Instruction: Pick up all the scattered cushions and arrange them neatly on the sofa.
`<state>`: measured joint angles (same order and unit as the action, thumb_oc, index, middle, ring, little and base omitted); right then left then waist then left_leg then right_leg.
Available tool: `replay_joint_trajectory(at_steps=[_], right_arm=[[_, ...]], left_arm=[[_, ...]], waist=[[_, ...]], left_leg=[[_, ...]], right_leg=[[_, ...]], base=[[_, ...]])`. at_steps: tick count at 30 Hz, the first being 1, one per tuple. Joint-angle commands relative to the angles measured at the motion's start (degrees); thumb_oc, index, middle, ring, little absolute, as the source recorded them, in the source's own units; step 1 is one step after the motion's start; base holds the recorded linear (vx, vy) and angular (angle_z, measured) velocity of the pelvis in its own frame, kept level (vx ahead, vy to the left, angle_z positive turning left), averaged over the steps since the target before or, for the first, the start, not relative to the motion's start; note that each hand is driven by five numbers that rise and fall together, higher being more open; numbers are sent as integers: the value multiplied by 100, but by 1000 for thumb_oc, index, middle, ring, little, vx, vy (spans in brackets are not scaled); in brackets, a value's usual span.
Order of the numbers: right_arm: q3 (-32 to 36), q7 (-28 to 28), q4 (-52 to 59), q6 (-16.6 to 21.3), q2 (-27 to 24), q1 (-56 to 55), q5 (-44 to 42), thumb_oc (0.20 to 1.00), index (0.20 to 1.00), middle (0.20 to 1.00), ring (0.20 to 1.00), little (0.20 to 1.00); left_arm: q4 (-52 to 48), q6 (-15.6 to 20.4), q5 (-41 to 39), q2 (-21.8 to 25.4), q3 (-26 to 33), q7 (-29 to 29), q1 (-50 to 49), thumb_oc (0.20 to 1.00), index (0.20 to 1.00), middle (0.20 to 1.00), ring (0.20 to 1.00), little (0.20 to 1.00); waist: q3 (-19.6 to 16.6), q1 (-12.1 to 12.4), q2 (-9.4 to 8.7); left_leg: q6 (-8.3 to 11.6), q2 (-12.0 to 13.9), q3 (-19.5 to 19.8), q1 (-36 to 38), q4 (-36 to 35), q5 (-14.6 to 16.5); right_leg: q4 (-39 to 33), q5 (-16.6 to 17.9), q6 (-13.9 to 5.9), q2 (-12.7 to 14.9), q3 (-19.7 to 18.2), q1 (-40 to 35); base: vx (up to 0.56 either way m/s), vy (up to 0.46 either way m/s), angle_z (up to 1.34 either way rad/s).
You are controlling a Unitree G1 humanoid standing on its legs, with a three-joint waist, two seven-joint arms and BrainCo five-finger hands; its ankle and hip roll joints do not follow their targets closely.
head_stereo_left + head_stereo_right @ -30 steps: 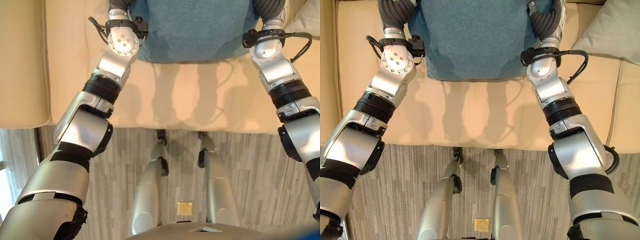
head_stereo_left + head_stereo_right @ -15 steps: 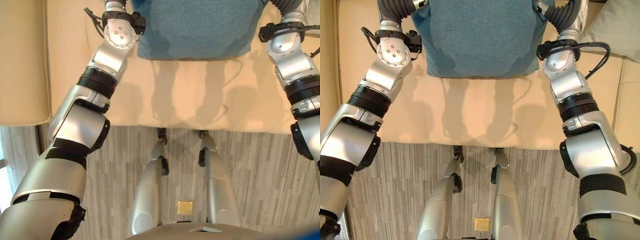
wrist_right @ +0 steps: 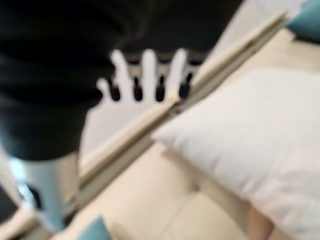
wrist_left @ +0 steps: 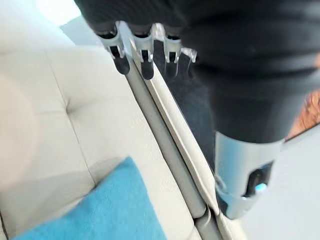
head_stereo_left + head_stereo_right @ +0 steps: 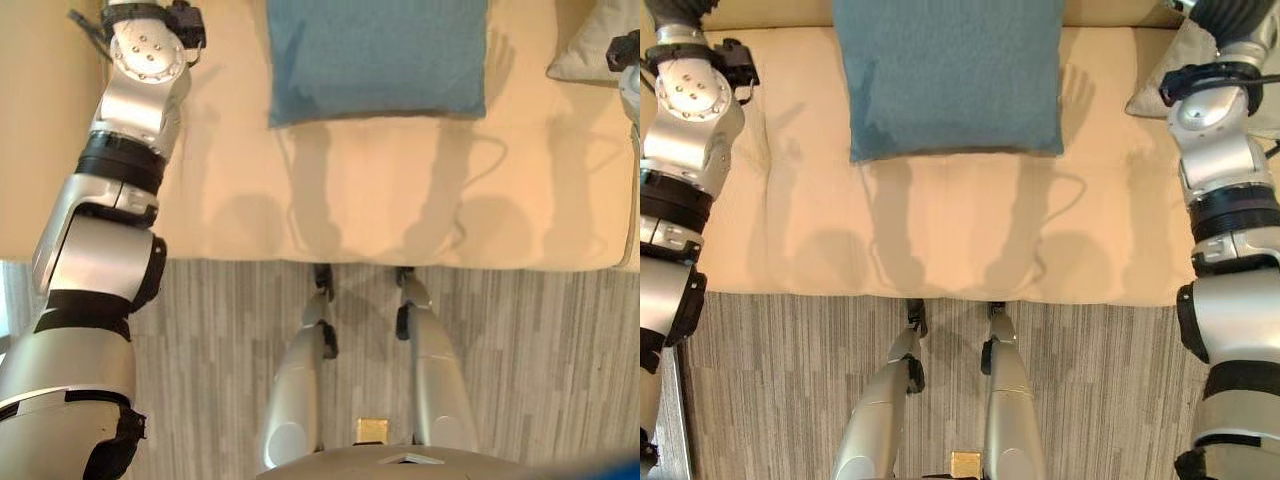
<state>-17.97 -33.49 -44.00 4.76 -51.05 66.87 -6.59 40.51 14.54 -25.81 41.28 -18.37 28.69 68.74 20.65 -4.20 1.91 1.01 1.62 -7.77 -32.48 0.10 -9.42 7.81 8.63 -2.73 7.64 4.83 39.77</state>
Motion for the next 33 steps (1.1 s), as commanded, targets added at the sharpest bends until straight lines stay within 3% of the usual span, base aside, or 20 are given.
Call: replay_joint_trajectory(at_steps=[1, 4, 5, 6, 8, 10, 12, 14, 18, 24, 27, 33], right_arm=[[275, 152, 297, 343, -189, -757, -56, 1000, 1000, 1000, 1000, 1000], [989, 456, 975, 466, -120, -2051, 23, 1000, 1000, 1000, 1000, 1000], [1191, 626, 1127, 532, 14, -2459, -134, 1000, 1000, 1000, 1000, 1000], [1494, 1075, 1489, 659, 230, -3332, -214, 1000, 1000, 1000, 1000, 1000], [1639, 1263, 1700, 699, 435, -3818, -226, 1000, 1000, 1000, 1000, 1000], [2072, 1708, 2013, 801, 988, -4988, -73, 1000, 1000, 1000, 1000, 1000], [2211, 1796, 2088, 780, 1087, -5340, 92, 1000, 1000, 1000, 1000, 1000], [2452, 2039, 2036, 796, 1556, -6114, 174, 1000, 1000, 1000, 1000, 1000], [2402, 2267, 1588, 817, 2148, -6644, 87, 1000, 1000, 1000, 1000, 1000], [1768, 2419, 800, 751, 2416, -6886, 670, 1000, 1000, 1000, 1000, 1000], [1368, 2520, 64, 692, 2662, -7000, 824, 1000, 1000, 1000, 1000, 1000], [1163, 2587, -934, 500, 2911, -6931, 744, 1000, 1000, 1000, 1000, 1000]], left_arm=[[-248, 393, -10, -25, 239, -246, -610, 1000, 1000, 1000, 1000, 1000], [-875, 373, 19, -171, 722, -562, -1883, 1000, 1000, 1000, 1000, 1000], [-1084, 342, 15, -242, 789, -709, -2285, 1000, 1000, 1000, 1000, 1000], [-1569, 286, 145, -266, 1040, -1147, -3291, 1000, 1000, 1000, 1000, 1000], [-1760, 236, 224, -359, 1143, -1302, -3857, 1000, 1000, 1000, 1000, 1000], [-1993, 82, 463, -867, 1516, -1729, -5291, 1000, 1000, 1000, 1000, 1000], [-2013, 42, 511, -1062, 1665, -1841, -5733, 1000, 1000, 1000, 1000, 1000], [-1673, -63, 608, -1476, 1862, -2095, -6598, 1000, 1000, 1000, 1000, 1000], [-904, -194, 705, -1906, 2029, -2247, -7294, 1000, 1000, 1000, 1000, 1000], [327, -350, 1542, -2070, 1766, -2353, -7493, 1000, 1000, 1000, 1000, 1000], [1221, -448, 2040, -2179, 1592, -2314, -7503, 1000, 1000, 1000, 1000, 1000], [1753, -496, 1742, -2406, 1576, -2432, -7482, 1000, 1000, 1000, 1000, 1000]], waist=[[-585, -30, -32], [-722, -42, -83], [-762, -35, -94], [-791, -32, -143], [-827, -30, -178], [-933, -39, -257], [-980, -44, -278], [-1072, -52, -312], [-1256, -24, -398], [-1481, 58, -501], [-1562, 76, -540], [-1561, 97, -631]], left_leg=[[485, 180, 391, 244, 395, 961], [475, 168, 374, 564, 309, 1010], [469, 162, 374, 679, 277, 1027], [464, 173, 344, 930, 215, 1047], [460, 177, 333, 1086, 172, 1056], [434, 195, 336, 1443, 124, 1106], [418, 188, 341, 1548, 95, 1099], [398, 203, 349, 1896, 64, 1173], [390, 227, 310, 2293, -62, 1177], [394, 281, 204, 2736, -272, 1187], [396, 338, 203, 2996, -280, 1222], [416, 385, 328, 3130, 56, 1330]], right_leg=[[-30, -864, -397, 8, 90, -563], [-170, -842, -391, 15, 130, -915], [-211, -838, -392, 8, 146, -1043], [-288, -833, -403, 20, 164, -1311], [-353, -828, -419, 32, 176, -1497], [-445, -857, -442, 54, 241, -1919], [-505, -847, -449, 57, 248, -2053], [-595, -892, -473, 49, 294, -2454], [-862, -820, -501, -4, 350, -2875], [-1210, -752, -544, -88, 398, -3313], [-1091, -937, -484, -171, 354, -3576], [-865, -1199, -377, -234, 370, -3871]], base=[[55, -5, 2], [58, 2, 1], [88, 0, -8], [63, 6, -7], [64, 10, -4], [97, 13, -3], [54, 19, 0], [88, 34, 3], [18, 31, 9], [-3, 8, -6], [1, -23, 2], [-58, -3, 11]])
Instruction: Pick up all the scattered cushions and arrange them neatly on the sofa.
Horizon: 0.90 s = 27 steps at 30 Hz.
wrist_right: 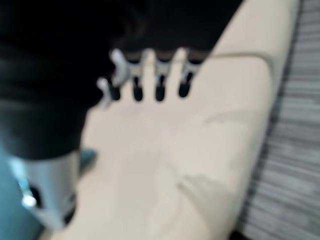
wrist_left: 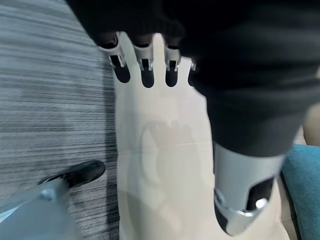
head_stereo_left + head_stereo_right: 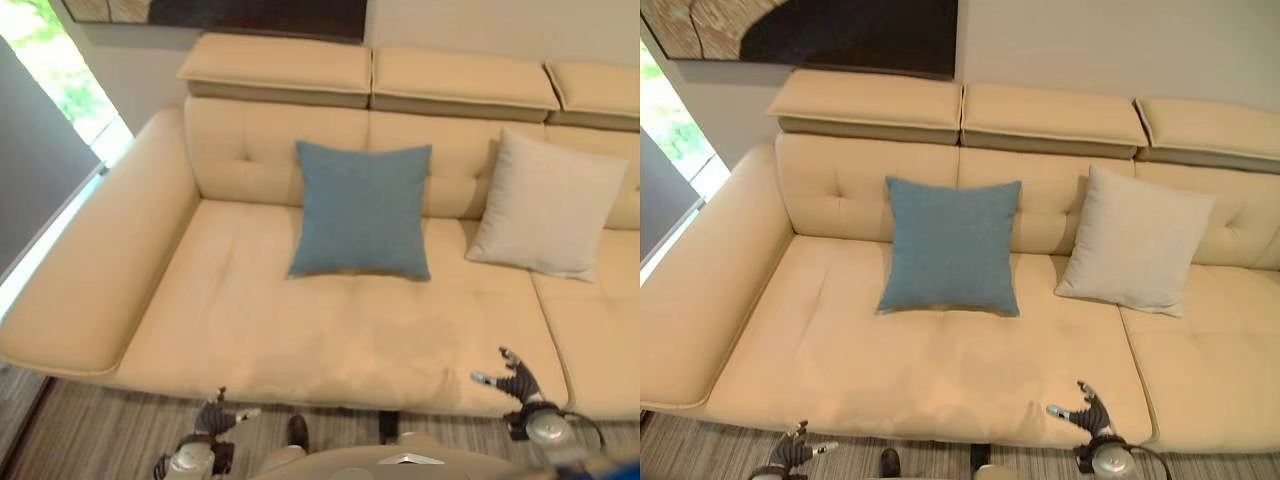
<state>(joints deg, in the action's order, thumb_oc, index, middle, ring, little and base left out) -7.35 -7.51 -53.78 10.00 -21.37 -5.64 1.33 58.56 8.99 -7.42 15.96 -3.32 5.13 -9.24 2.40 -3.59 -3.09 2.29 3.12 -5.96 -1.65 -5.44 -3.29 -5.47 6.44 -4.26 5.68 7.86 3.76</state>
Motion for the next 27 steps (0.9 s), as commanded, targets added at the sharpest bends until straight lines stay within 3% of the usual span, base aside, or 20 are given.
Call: replay_joint_trajectory(at_steps=[1, 4, 7, 11, 14, 18, 19, 21, 22, 23, 27], right_arm=[[65, 1, -221, -88, -40, 345, -51, 1000, 1000, 1000, 1000, 1000], [89, 24, -410, -128, -36, 377, -122, 1000, 1000, 1000, 1000, 1000], [71, 73, -677, -222, 36, 422, -187, 1000, 1000, 1000, 1000, 1000], [47, 47, -799, -304, 143, 476, -132, 1000, 1000, 1000, 1000, 1000], [-84, 17, -769, -370, 338, 624, -37, 1000, 1000, 1000, 1000, 1000], [-244, 25, -652, -364, 379, 700, 21, 1000, 1000, 1000, 1000, 1000], [-280, 5, -716, -339, 392, 700, 34, 1000, 1000, 1000, 1000, 1000], [-332, 1, -774, -341, 437, 708, 54, 1000, 1000, 1000, 1000, 1000], [-332, 1, -775, -339, 438, 708, 54, 1000, 1000, 1000, 1000, 1000], [-384, -39, -833, -358, 490, 724, 111, 1000, 1000, 1000, 1000, 1000], [-496, -77, -991, -392, 541, 776, 262, 1000, 1000, 1000, 1000, 1000]], left_arm=[[-7, 65, -158, 86, -21, -144, 383, 1000, 1000, 1000, 1000, 1000], [101, 65, -293, -51, -123, -225, 504, 1000, 1000, 1000, 1000, 1000], [122, 80, -359, -184, -315, -244, 660, 1000, 1000, 1000, 1000, 1000], [184, 97, -82, -134, -542, -227, 841, 1000, 1000, 1000, 1000, 1000], [275, 89, 545, -20, -639, -3, 948, 1000, 1000, 1000, 1000, 1000], [202, 57, 626, 81, -657, -5, 986, 1000, 1000, 1000, 1000, 1000], [290, 30, 698, 96, -662, -2, 984, 1000, 1000, 1000, 1000, 1000], [402, 0, 744, 106, -657, 11, 997, 1000, 1000, 1000, 1000, 1000], [402, 1, 744, 106, -657, 11, 997, 1000, 1000, 1000, 1000, 1000], [466, -14, 711, 94, -615, 39, 980, 1000, 1000, 1000, 1000, 1000], [751, -43, 666, 20, -502, 111, 981, 1000, 1000, 1000, 1000, 1000]], waist=[[323, 69, -222], [319, 2, -283], [259, -141, -188], [266, -213, -222], [426, -172, -267], [506, -73, -220], [474, 58, -143], [323, 163, -140], [343, 162, -142], [188, 327, -191], [64, 391, -231]], left_leg=[[261, 123, 397, 13, 1168, 1075], [272, 64, 712, 195, 1717, 1373], [280, 59, 1019, 389, 1534, 1475], [119, -166, 903, 348, 1298, 1702], [-19, -383, 586, 196, 1215, 1684], [-124, -426, 541, -32, 1109, 1453], [-204, -410, 533, -83, 955, 1290], [-211, -413, 511, -153, 773, 1144], [-211, -413, 513, -125, 766, 1148], [-171, -415, 376, -206, 674, 1071], [-132, -397, 241, -183, 574, 1003]], right_leg=[[617, -1011, -182, 20, -7, -258], [758, -916, -176, 129, -110, -141], [819, -738, -275, 173, -260, 173], [689, -350, -491, 371, -394, 519], [394, 174, -818, 671, -233, 947], [732, -170, -702, 615, -238, 873], [1260, -491, -610, 512, -268, 630], [1307, -712, -560, 460, -178, 349], [1311, -724, -560, 461, -175, 324], [1078, -775, -551, 490, 62, -40], [668, -724, -567, 485, 293, -124]], base=[[-161, 79, 14], [-181, 180, 4], [-165, 226, -26], [-229, 267, -30], [-356, 311, -55], [-257, 134, -57], [-308, 156, -26], [-187, 71, -17], [-163, -20, -24], [-106, -27, -21], [-80, -59, -37]])
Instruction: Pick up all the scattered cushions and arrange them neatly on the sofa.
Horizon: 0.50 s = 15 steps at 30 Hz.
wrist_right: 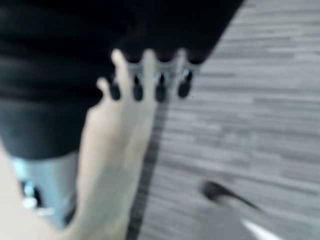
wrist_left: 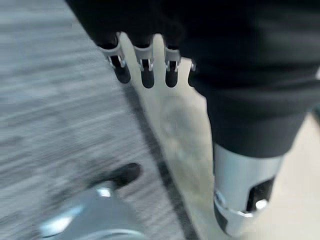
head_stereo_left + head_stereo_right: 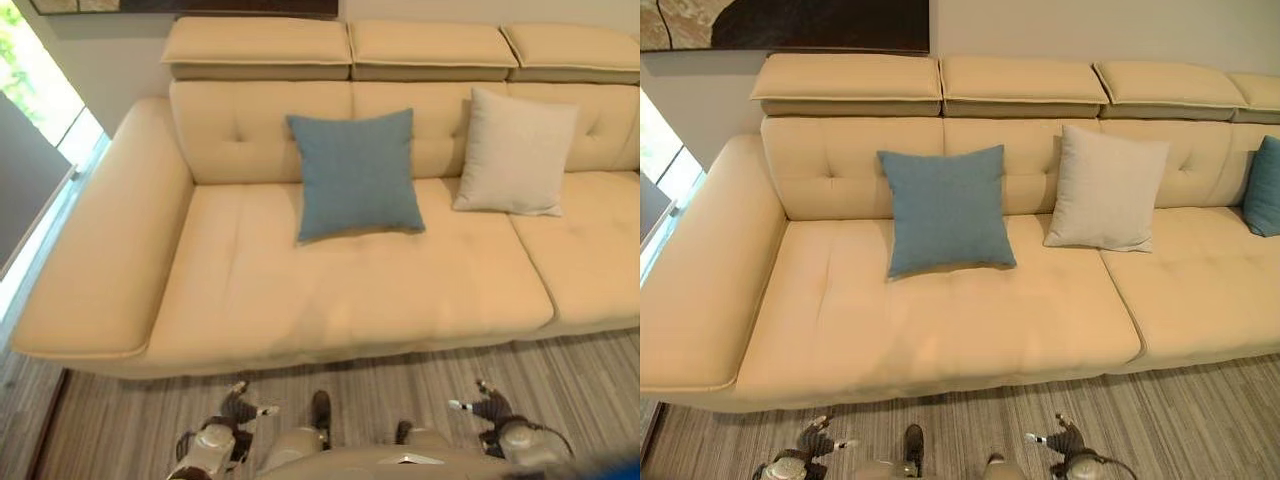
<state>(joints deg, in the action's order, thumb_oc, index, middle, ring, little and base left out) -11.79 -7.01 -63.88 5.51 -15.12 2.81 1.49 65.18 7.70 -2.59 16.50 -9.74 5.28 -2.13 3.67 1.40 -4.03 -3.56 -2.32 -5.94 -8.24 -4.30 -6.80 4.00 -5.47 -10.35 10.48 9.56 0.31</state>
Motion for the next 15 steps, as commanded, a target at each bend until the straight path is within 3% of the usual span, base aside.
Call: replay_joint_trajectory(at_steps=[1, 15], right_arm=[[-87, -129, -39, 39, -91, -49, 309, 1000, 1000, 1000, 1000, 1000], [-194, -139, -428, -41, -114, -164, 450, 1000, 1000, 1000, 1000, 1000]], left_arm=[[140, 83, 150, -60, 165, 110, 280, 1000, 1000, 1000, 1000, 1000], [376, -1, 179, -267, 84, 42, 360, 1000, 1000, 1000, 1000, 1000]], waist=[[-87, -124, -125], [-173, -279, 9]], left_leg=[[459, 169, 219, 480, 448, 1323], [588, 336, 148, 933, 25, 1091]], right_leg=[[-321, 484, 48, -28, 82, 235], [-757, 458, 167, -246, 84, -169]], base=[[-39, -60, -2], [-5, -58, -1]])
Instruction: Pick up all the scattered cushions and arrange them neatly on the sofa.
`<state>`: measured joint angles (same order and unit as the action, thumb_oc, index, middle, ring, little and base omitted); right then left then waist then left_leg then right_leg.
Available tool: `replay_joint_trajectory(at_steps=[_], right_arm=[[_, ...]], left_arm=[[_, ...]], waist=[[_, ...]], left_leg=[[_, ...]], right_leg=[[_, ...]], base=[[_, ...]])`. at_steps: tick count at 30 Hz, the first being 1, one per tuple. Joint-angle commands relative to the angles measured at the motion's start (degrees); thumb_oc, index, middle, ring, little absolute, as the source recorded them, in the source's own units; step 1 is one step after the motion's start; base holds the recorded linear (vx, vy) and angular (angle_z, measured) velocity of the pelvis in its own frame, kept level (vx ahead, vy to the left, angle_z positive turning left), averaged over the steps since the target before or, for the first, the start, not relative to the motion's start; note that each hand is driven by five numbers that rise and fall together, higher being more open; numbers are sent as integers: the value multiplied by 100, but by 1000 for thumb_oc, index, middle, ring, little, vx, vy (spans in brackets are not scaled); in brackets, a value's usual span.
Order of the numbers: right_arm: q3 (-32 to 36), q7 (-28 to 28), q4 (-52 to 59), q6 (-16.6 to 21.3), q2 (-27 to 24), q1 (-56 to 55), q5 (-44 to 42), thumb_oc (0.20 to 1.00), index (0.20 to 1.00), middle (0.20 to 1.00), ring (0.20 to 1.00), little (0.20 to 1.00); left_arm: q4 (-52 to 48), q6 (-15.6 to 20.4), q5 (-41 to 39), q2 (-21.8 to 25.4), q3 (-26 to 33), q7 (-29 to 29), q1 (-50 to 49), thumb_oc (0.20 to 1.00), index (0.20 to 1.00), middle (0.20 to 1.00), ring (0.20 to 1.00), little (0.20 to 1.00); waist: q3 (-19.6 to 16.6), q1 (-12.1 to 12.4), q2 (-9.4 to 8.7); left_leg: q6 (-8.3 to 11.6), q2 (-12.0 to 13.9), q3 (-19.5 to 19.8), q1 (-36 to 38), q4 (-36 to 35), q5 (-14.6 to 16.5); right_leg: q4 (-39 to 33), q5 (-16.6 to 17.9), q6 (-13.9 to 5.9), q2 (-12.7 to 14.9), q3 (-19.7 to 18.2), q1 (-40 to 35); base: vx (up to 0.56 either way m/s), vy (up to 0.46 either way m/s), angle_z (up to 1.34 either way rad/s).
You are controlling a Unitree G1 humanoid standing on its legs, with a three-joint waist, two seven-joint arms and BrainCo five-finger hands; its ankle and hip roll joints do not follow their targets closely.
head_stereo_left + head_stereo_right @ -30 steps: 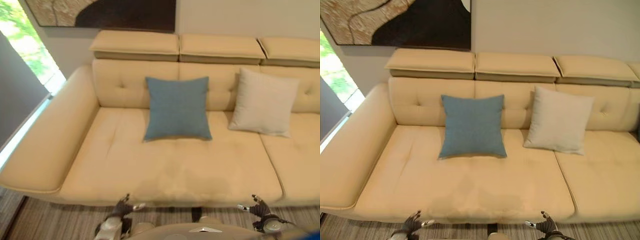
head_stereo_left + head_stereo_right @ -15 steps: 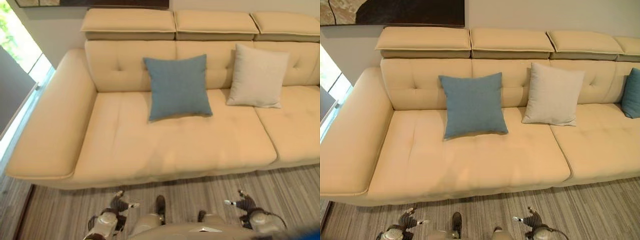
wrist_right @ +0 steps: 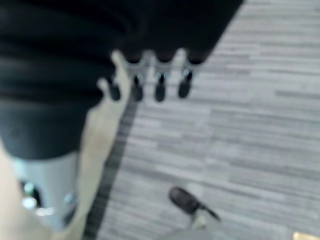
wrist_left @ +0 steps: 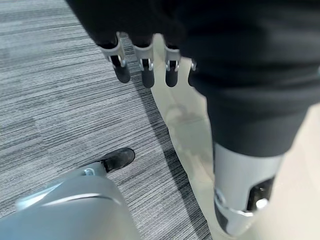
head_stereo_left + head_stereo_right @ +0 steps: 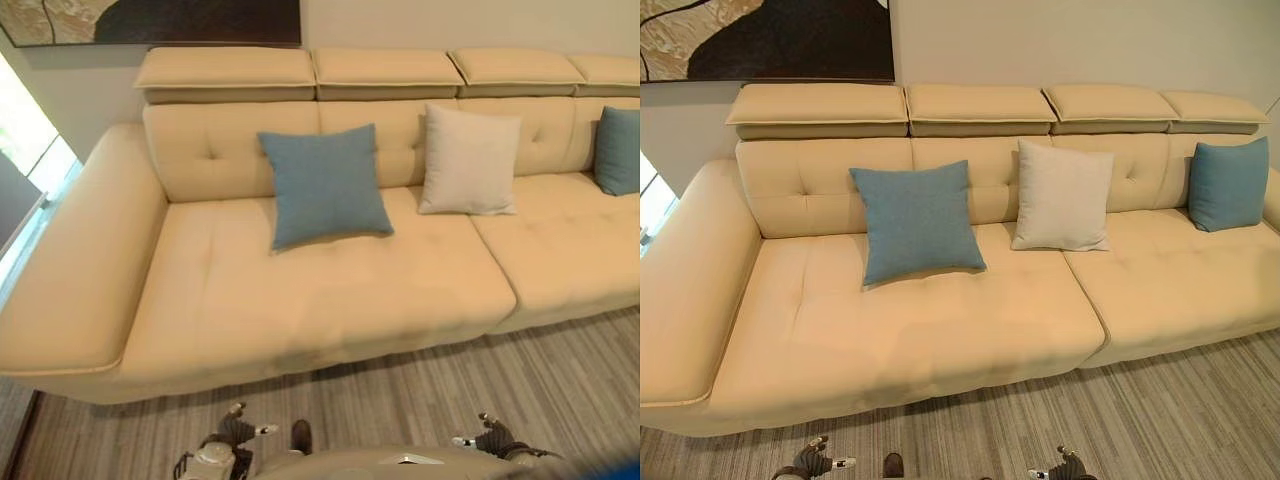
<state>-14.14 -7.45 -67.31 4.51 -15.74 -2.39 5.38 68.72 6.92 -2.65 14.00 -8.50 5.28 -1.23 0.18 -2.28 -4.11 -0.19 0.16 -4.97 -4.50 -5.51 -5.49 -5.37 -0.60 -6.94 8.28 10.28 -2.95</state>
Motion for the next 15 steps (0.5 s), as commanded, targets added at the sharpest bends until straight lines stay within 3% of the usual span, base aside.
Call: replay_joint_trajectory(at_steps=[1, 15], right_arm=[[25, -92, -80, 68, -50, 347, 51, 1000, 1000, 1000, 1000, 1000], [22, -187, -199, 50, -80, 328, 98, 1000, 1000, 1000, 1000, 1000]], left_arm=[[37, 70, 197, -36, -63, 45, 268, 1000, 1000, 1000, 1000, 1000], [129, 32, 262, -98, -126, 97, 274, 1000, 1000, 1000, 1000, 1000]], waist=[[178, 80, 37], [159, 20, 132]], left_leg=[[263, 113, 53, 609, 137, 958], [324, 195, 19, 751, 111, 951]], right_leg=[[159, -46, -153, -56, -2, 120], [64, -121, -88, -146, -52, -42]], base=[[5, -130, 6], [6, -18, 0]])
